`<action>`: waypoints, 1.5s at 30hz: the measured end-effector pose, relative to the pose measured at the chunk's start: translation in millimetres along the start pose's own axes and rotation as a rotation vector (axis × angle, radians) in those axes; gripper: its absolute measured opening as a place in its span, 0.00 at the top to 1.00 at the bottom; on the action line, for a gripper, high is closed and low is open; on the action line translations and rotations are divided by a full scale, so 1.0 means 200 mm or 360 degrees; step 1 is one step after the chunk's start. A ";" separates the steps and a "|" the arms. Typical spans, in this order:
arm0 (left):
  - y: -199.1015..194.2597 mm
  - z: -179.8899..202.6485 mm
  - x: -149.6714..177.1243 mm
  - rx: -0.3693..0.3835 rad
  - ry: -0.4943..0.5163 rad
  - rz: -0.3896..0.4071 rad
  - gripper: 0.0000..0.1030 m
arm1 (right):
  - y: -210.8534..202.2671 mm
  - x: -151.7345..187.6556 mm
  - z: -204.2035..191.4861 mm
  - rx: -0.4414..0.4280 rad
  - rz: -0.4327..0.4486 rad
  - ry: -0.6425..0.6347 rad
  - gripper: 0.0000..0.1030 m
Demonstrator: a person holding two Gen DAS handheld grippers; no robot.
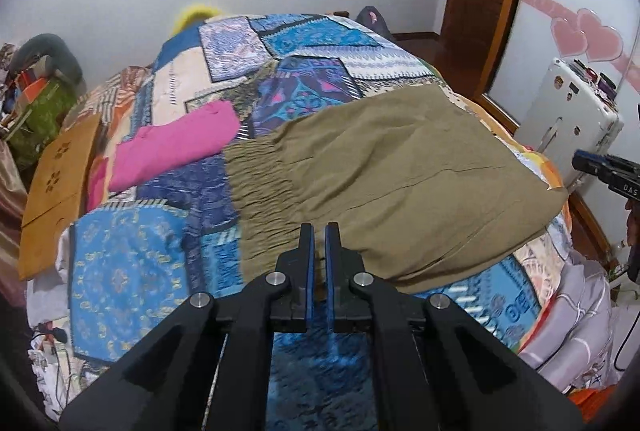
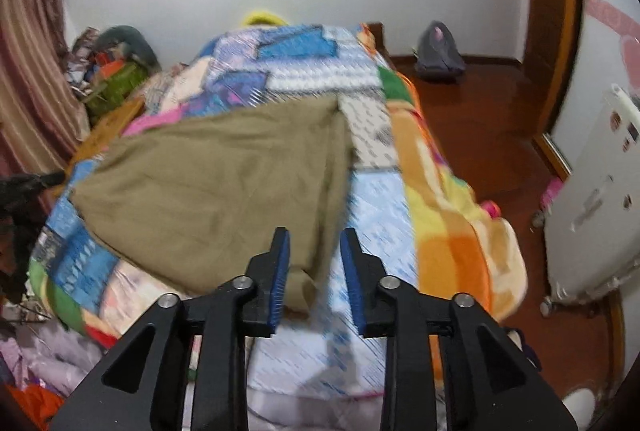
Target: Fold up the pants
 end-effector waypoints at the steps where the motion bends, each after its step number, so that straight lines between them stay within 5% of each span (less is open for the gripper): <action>1: 0.02 0.01 0.00 0.0005 -0.0001 -0.0011 0.96 | 0.02 -0.01 -0.04 -0.0037 0.0005 -0.0012 0.74; 10: 0.18 0.07 0.09 0.0006 -0.0032 -0.0085 0.93 | 0.34 0.17 -0.19 -0.0135 -0.0258 -0.0059 0.74; 18: 0.12 0.03 0.08 0.0057 -0.0083 -0.0084 0.93 | 0.28 0.19 -0.13 -0.0129 -0.0304 -0.0069 0.71; 23: 0.07 -0.09 -0.04 -0.0061 -0.0101 -0.0005 0.79 | 0.25 0.09 -0.12 -0.0071 -0.0248 -0.0114 0.71; 30: 0.18 -0.29 -0.19 -0.0137 -0.0176 -0.0014 0.75 | 0.28 -0.12 -0.06 -0.0040 -0.0122 -0.0101 0.71; 35: 0.33 -0.38 -0.26 -0.0215 -0.0222 -0.0068 0.66 | 0.39 -0.28 0.03 0.0010 -0.0093 -0.0095 0.70; 45: 0.57 -0.33 -0.37 -0.0184 -0.0097 -0.0147 0.61 | 0.74 -0.50 0.16 0.0014 -0.0156 -0.0069 0.70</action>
Point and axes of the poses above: each gripper's, at about its wrist camera, not at the fingertips, and y roughly the way its jaws point, z to its right, x to its underside, the point moved 4 cm from there along y, roughly the way its jaws point, and after that the axes turned 6 degrees about y, right-handed, at the moved point
